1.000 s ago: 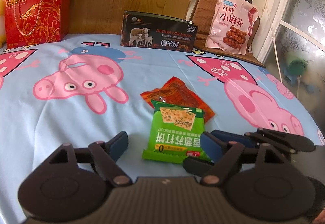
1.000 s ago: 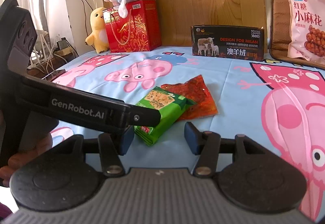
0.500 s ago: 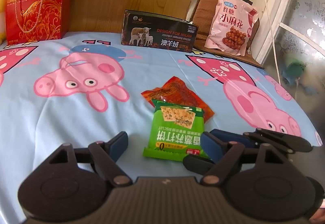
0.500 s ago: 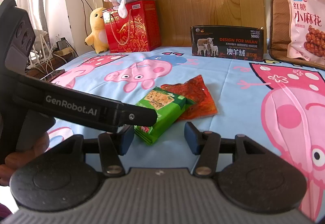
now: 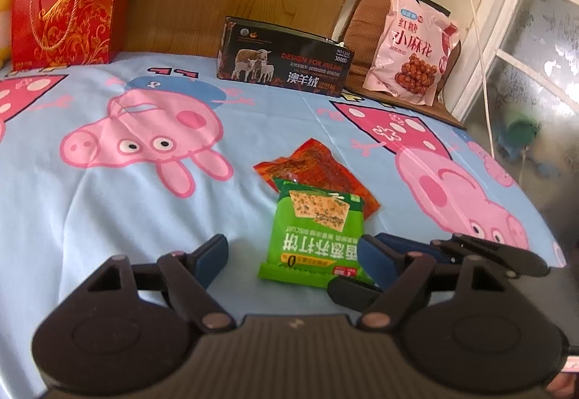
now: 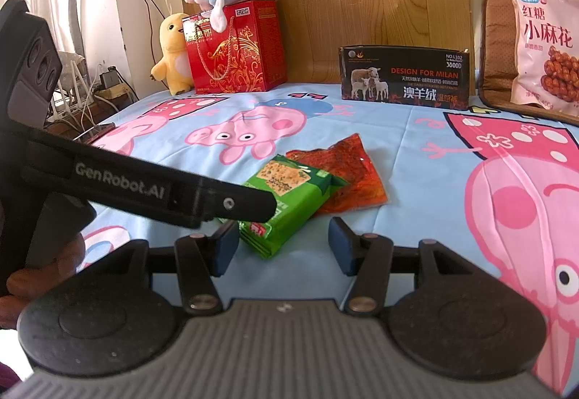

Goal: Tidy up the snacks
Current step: 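Grasp the green cracker pack with the left tool and drop it into the box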

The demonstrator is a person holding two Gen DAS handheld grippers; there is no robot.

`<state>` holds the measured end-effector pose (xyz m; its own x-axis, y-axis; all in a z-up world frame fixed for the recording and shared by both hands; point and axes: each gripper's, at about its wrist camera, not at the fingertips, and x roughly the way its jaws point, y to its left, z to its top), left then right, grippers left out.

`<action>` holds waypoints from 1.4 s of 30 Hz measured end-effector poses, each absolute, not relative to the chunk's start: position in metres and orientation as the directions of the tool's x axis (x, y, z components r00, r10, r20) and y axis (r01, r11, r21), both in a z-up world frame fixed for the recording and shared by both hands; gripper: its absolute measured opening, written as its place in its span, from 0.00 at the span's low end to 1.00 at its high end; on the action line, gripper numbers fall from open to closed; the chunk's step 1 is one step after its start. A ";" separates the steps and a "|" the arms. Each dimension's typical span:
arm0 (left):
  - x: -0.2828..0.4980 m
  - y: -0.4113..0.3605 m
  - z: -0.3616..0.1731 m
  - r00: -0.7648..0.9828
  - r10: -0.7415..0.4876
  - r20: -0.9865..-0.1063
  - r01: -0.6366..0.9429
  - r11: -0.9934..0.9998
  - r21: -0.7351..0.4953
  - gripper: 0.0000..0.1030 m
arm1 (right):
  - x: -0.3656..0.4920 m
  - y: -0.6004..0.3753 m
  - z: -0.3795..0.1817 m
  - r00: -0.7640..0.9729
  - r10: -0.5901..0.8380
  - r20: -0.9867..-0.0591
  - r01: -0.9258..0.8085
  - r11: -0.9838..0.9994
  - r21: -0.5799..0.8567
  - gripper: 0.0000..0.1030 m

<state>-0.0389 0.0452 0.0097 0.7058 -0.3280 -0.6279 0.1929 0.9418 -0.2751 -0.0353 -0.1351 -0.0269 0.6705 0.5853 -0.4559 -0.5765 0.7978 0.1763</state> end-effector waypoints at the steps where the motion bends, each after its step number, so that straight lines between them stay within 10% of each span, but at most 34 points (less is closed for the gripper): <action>1: -0.039 0.047 0.010 0.705 -0.330 -0.627 0.190 0.940 -0.282 0.78 | -0.035 -0.135 -0.027 0.671 0.585 -0.456 -0.576 0.798 0.176 0.56; 13: -0.032 0.037 0.014 0.636 -0.432 -0.639 0.262 0.900 -0.347 0.39 | -0.034 -0.116 -0.024 0.674 0.547 -0.497 -0.603 0.796 0.058 0.49; 30: 0.159 0.010 0.124 0.774 -0.391 -0.498 0.296 0.919 -0.260 0.42 | 0.127 -0.139 0.061 0.779 0.549 -0.303 -0.555 0.828 0.073 0.46; 42: 0.218 0.046 0.083 0.812 -0.283 -0.510 0.161 0.949 -0.271 0.52 | 0.220 -0.175 0.032 0.830 0.457 -0.321 -0.400 0.888 0.228 0.50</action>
<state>0.2179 0.0463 0.0834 0.8123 -0.2831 -0.5099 0.1606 0.9491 -0.2711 0.2200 -0.1752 0.0324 0.8299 0.4565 -0.3208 -0.4000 0.8876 0.2284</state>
